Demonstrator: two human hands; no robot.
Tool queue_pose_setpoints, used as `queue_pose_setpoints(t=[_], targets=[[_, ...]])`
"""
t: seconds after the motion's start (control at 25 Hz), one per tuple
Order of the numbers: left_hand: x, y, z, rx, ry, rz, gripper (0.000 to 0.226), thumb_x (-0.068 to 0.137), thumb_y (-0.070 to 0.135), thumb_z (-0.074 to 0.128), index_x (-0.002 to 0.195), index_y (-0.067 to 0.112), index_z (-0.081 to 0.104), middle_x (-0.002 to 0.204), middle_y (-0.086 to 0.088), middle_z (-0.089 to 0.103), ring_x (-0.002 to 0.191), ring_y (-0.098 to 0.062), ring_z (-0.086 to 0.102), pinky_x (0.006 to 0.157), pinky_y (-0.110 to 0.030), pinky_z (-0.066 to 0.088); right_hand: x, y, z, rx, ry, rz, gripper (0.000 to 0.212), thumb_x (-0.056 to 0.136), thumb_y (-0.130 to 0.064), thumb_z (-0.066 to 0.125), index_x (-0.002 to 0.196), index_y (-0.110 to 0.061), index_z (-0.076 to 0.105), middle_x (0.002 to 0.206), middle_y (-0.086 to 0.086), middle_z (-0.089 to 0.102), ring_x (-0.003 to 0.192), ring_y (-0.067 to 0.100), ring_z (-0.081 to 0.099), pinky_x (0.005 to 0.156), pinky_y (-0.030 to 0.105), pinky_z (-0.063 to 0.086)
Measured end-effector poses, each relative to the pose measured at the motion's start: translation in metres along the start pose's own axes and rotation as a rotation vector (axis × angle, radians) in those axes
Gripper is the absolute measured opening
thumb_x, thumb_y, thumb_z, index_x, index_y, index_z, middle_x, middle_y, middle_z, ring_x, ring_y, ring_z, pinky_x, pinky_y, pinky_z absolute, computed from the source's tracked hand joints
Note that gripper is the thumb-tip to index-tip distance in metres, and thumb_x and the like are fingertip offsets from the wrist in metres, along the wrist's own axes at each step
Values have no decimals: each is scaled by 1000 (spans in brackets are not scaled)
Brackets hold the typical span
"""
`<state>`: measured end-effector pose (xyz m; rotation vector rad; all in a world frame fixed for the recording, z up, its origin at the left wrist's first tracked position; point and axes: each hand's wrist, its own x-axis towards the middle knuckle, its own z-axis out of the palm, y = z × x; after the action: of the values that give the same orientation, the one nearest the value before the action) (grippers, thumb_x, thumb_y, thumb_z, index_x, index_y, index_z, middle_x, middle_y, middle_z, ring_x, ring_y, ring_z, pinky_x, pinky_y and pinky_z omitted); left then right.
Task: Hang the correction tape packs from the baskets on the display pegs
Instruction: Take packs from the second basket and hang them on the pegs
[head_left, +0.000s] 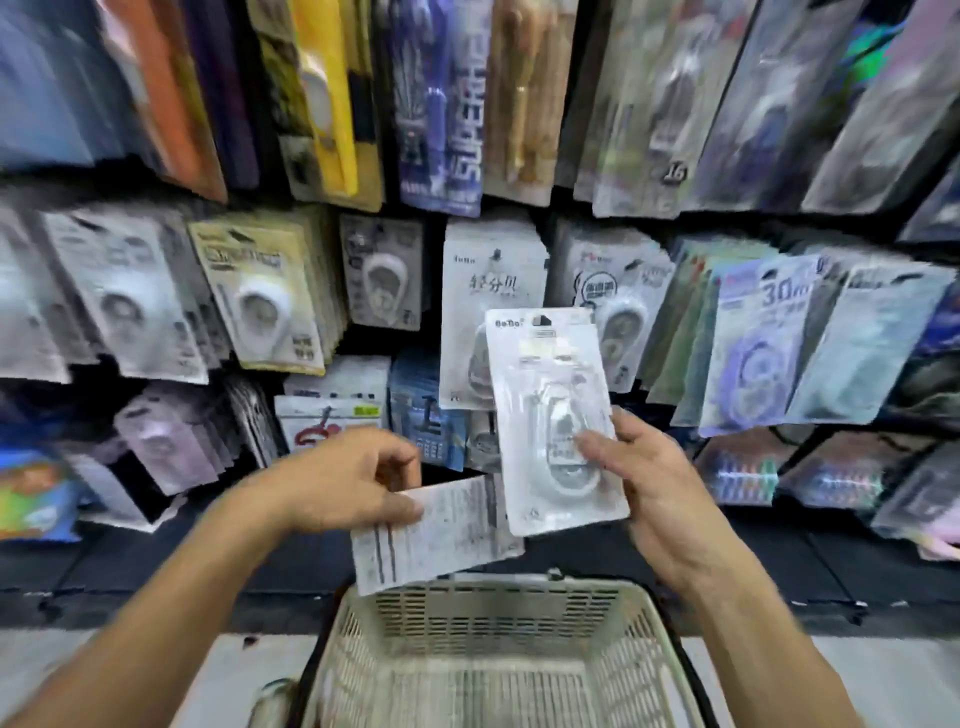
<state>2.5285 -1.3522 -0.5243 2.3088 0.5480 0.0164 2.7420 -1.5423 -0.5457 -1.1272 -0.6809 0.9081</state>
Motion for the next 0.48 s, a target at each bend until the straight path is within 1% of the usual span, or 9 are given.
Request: queue_pose_setpoints(t=[0.04, 0.08, 0.12, 0.2, 0.28, 0.36, 0.44, 0.48], targets=[[-7, 12, -21, 169, 0, -3, 28, 84, 22, 79, 66, 25, 58, 61, 12, 58, 57, -6, 51, 57, -30, 42, 6, -12, 17, -52, 46, -68, 33, 75, -29, 85, 104, -17, 76, 109, 8, 77, 94, 22, 76, 76, 29, 59], [-13, 22, -37, 307, 10, -20, 24, 83, 26, 78, 68, 25, 59, 65, 10, 61, 60, -8, 54, 60, -33, 45, 14, -21, 33, -111, 104, -134, 26, 80, -25, 82, 104, -19, 75, 105, 3, 79, 93, 18, 76, 76, 27, 59], [-21, 31, -49, 390, 43, -35, 22, 82, 29, 78, 70, 25, 60, 68, 9, 62, 63, -8, 56, 63, -34, 47, 20, -27, 46, -182, 170, -179, 20, 85, -21, 79, 104, -22, 73, 100, -4, 79, 91, 14, 76, 73, 24, 59], [-41, 42, -67, 403, 136, -21, 21, 82, 28, 78, 71, 24, 60, 68, 10, 62, 63, -4, 55, 62, -27, 44, 29, -34, 67, -252, 251, -200, 18, 90, -18, 74, 104, -28, 70, 94, -14, 78, 86, 8, 75, 68, 20, 57], [-59, 39, -86, 263, 235, 15, 22, 84, 24, 79, 70, 21, 62, 69, 7, 63, 62, -3, 55, 59, -21, 41, 31, -37, 77, -259, 246, -199, 22, 90, -16, 74, 108, -29, 70, 95, -14, 78, 86, 9, 75, 65, 18, 54], [-74, 33, -101, 30, 354, 73, 21, 80, 24, 83, 71, 18, 66, 70, 0, 66, 63, -10, 61, 58, -18, 44, 26, -36, 80, -215, 176, -230, 28, 86, -16, 75, 112, -26, 72, 100, -6, 79, 88, 14, 76, 66, 20, 56], [-77, 30, -103, -202, 502, 127, 19, 72, 25, 86, 70, 17, 68, 66, 0, 69, 59, -7, 63, 55, -15, 47, 22, -35, 83, -162, 121, -260, 30, 83, -20, 75, 112, -28, 72, 104, -3, 79, 91, 16, 76, 67, 18, 56], [-74, 28, -100, -291, 584, 136, 20, 72, 20, 88, 69, 17, 69, 65, 1, 70, 58, -5, 64, 53, -14, 48, 23, -36, 86, -168, 141, -268, 28, 86, -22, 75, 112, -31, 72, 104, -5, 79, 93, 15, 76, 67, 16, 55]])
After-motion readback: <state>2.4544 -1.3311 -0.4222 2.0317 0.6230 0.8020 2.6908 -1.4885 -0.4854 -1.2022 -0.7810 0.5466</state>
